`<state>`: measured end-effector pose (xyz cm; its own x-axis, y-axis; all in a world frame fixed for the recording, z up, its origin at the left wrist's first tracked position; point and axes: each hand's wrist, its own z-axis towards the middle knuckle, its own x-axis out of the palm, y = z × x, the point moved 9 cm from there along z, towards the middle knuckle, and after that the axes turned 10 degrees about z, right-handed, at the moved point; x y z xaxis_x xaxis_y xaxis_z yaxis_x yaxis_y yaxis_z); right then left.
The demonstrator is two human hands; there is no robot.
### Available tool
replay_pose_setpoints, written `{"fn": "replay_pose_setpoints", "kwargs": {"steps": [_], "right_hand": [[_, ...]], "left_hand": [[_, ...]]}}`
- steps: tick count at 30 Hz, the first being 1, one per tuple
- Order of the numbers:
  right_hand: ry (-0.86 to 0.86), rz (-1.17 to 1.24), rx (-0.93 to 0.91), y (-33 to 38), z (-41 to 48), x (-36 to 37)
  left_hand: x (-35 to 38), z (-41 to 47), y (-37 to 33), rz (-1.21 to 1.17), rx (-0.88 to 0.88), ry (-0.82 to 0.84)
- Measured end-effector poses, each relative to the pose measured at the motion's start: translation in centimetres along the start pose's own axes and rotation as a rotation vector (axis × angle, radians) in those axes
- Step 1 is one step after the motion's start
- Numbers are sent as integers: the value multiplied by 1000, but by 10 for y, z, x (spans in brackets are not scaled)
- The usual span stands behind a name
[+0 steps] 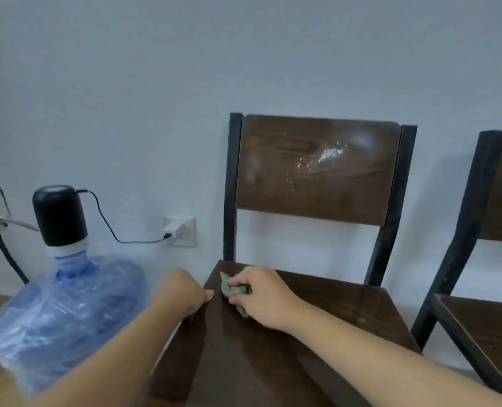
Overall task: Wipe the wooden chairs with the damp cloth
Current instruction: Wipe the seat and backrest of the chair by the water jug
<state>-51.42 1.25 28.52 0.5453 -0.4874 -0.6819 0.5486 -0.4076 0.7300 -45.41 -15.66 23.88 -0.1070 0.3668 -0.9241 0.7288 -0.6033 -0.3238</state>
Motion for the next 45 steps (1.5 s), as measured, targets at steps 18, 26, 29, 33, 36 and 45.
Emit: {"fn": "replay_pose_setpoints", "kwargs": {"steps": [18,26,29,33,36,45], "right_hand": [[356,-523,199,21,49,59],[-262,-587,-501,104,8,-146],[-707,-629,-489,111,22,-262],[-577,-832,-626,81,22,-218],[-283,-1044,-746,40,-4,-172],[-409,-947,-795,49,16,-178]], "left_hand": [[-58,33,-16,-114,5,56],[-167,38,-126,-857,357,-127],[-154,35,-141,-1001,356,-70],[-140,38,-136,-1137,303,-140],[-135,45,-135,-1175,292,-137],[-134,53,-135,-1182,302,-160]]}}
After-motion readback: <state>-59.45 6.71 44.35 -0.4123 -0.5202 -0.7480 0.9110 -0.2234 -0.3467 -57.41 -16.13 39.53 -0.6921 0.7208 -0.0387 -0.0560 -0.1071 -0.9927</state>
